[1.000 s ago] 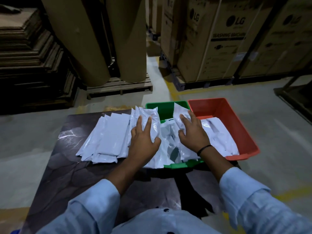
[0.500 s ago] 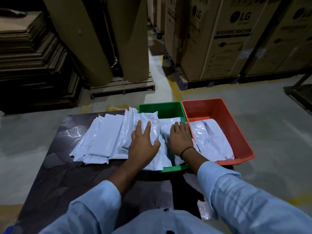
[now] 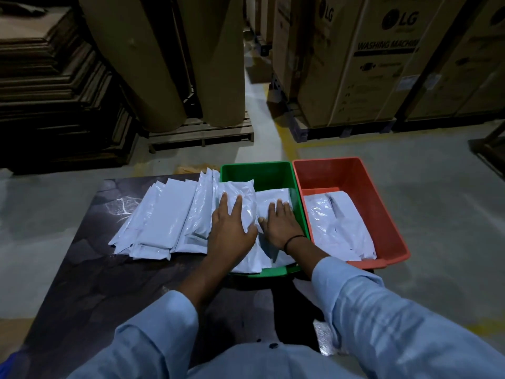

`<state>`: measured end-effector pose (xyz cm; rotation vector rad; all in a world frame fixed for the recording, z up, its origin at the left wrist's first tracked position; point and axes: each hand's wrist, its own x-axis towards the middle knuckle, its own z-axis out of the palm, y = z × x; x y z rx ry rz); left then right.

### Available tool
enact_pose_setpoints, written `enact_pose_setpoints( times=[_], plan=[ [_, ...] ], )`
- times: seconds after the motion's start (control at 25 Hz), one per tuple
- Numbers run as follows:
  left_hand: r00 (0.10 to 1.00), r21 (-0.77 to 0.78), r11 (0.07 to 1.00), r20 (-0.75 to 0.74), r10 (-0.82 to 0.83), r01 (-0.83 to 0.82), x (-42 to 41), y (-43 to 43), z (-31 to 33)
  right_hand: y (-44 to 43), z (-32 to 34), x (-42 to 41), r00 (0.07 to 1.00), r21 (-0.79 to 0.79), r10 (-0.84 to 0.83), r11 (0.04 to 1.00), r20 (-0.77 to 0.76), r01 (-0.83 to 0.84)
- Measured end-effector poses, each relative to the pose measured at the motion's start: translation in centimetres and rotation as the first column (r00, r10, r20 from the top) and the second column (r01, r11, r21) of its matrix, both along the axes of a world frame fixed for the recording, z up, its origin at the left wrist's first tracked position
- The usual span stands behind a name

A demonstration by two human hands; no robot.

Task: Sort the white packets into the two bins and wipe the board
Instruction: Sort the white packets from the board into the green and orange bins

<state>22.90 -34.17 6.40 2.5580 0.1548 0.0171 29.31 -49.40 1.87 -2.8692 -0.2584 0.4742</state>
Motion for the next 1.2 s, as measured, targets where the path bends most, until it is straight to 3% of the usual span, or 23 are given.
enact_pose_setpoints(
  times=[0.2,0.4,0.76,1.04,1.2],
  plan=[
    [0.995,0.063,0.995,0.059,-0.081,0.077,0.4,-0.2,-1.2,-1.5,3.9,0.6,0.943,0.443,-0.251,0.886,0.218,0.133],
    [0.992,0.109,0.987,0.019,-0.123,0.121,2.3,-2.2,-2.0,-2.5,6.7,0.9,0.874,0.607,-0.362,0.788,0.325,0.101],
    [0.981,0.35,0.92,-0.138,-0.137,0.177,4.0,-2.3,-6.1,-2.8,6.2,-0.9,0.866,0.584,-0.4,0.795,0.3,0.165],
    [0.972,0.364,0.904,-0.155,-0.178,0.224,3.9,-1.8,-5.9,-2.3,5.0,-1.3,0.885,0.511,-0.357,0.843,0.299,0.168],
    [0.979,0.332,0.921,-0.046,-0.201,0.205,3.6,-1.3,-4.5,-1.7,4.6,-1.3,0.893,0.498,-0.348,0.85,0.285,0.172]
  ],
)
